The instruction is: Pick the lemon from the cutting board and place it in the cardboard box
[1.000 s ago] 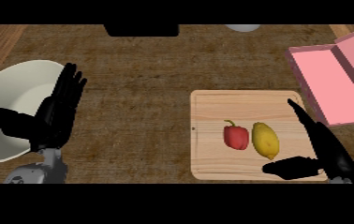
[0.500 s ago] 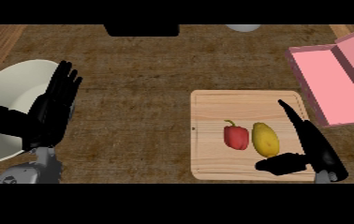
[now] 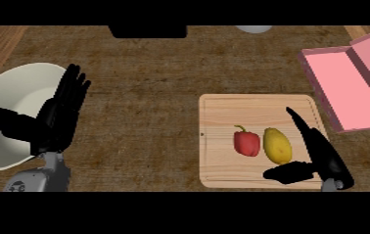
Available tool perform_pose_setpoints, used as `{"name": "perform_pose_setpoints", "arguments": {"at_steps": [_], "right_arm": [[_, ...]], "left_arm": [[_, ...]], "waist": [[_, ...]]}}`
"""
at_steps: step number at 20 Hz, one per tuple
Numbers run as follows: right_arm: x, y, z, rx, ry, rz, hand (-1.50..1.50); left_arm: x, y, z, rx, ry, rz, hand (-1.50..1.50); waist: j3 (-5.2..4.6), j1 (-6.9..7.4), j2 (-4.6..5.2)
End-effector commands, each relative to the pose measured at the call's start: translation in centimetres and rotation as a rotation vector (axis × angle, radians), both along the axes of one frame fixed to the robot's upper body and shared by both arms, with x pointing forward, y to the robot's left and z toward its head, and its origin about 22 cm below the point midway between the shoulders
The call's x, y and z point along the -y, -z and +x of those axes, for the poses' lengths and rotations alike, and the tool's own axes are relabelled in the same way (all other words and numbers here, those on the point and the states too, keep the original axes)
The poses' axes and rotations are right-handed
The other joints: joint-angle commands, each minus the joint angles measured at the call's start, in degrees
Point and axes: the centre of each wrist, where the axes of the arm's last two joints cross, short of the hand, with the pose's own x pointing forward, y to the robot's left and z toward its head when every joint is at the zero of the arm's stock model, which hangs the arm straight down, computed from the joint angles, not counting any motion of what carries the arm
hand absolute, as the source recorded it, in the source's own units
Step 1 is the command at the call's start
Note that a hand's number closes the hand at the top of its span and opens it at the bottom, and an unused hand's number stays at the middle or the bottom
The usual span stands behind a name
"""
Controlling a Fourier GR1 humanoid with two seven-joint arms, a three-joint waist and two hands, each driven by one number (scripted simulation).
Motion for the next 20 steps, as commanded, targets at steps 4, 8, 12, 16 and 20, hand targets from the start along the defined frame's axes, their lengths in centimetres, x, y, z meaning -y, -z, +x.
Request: {"name": "perform_pose_setpoints", "arguments": {"at_steps": [4, 8, 12, 16, 20], "right_arm": [[-0.7, 1.4, -1.4, 0.010, -0.015, -0.017, -1.50], [-1.4, -0.1, -0.2, 0.073, -0.092, -0.106, 1.50], [-0.9, 2.2, 0.8, 0.108, -0.086, -0.150, 1.50], [-5.5, 0.4, 1.6, 0.158, -0.134, -0.234, 1.50], [-11.4, -2.1, 4.7, 0.194, -0.370, -0.456, 1.50]], "left_arm": [[-0.3, -0.1, 0.8, -0.009, -0.012, -0.004, 0.00], [-0.4, -0.3, 0.6, -0.016, -0.030, 0.014, 0.00], [-1.2, 1.5, 0.0, -0.018, -0.019, 0.010, 0.00], [0.9, 0.1, -0.8, -0.009, -0.016, 0.004, 0.00], [0.9, -0.2, 0.2, -0.020, 0.045, 0.004, 0.00]], "waist": [[-0.14, -0.09, 0.12], [-0.15, -0.05, 0.11], [-0.14, 0.07, 0.18], [-0.15, 0.50, 0.13], [-0.27, 3.05, 0.43]]}}
